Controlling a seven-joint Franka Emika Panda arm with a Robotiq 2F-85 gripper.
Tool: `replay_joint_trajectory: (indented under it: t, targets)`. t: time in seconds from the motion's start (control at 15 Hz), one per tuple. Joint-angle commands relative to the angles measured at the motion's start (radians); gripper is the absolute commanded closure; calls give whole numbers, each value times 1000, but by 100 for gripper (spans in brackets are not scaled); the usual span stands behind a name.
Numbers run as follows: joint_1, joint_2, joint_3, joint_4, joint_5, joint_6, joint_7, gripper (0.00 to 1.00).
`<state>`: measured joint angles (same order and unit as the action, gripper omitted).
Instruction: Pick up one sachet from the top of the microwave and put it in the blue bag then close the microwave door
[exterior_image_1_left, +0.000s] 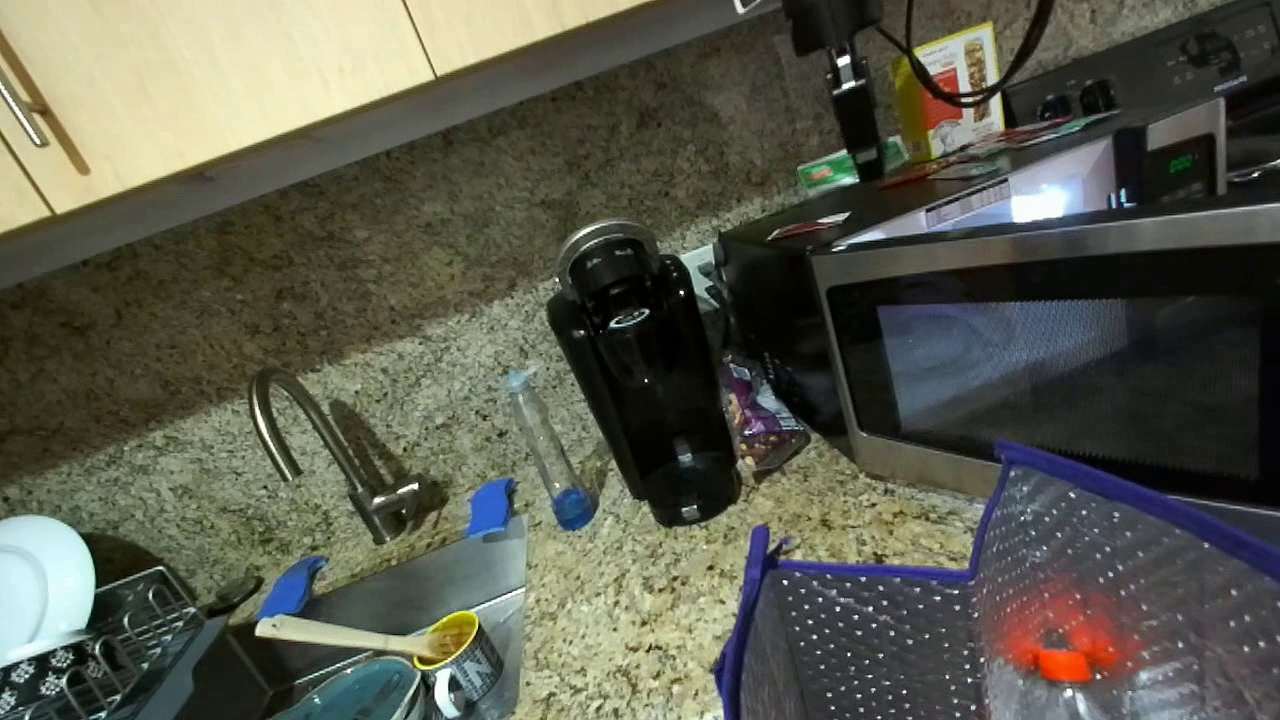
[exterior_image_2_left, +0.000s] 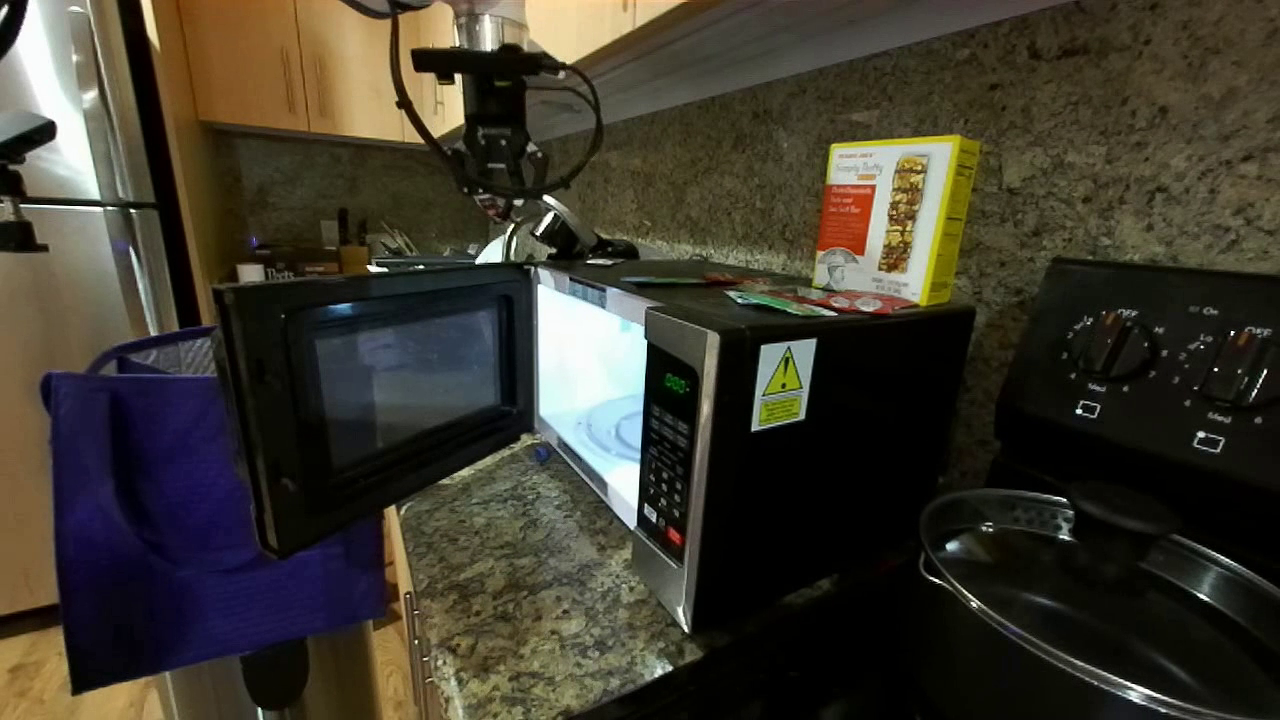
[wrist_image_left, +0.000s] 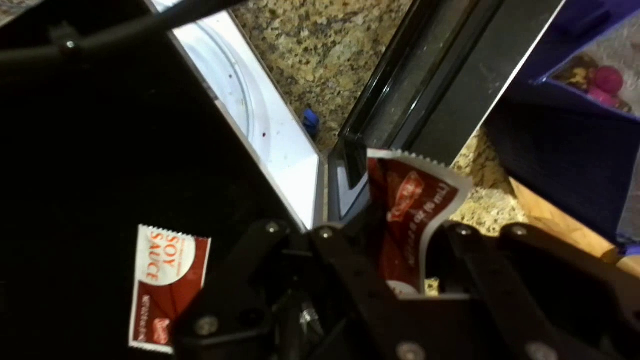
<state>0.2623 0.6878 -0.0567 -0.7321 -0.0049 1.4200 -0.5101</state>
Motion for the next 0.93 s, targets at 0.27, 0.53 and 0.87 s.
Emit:
replay_joint_trajectory:
  t: [0.27,0.53,0.87]
  targets:
    - [56,-158,29,-417,-74,113,-303,93]
    - [107,-244,38,-580,-139,297,-373,93]
    - [174,-402,44,-802,-133,532,-253,93]
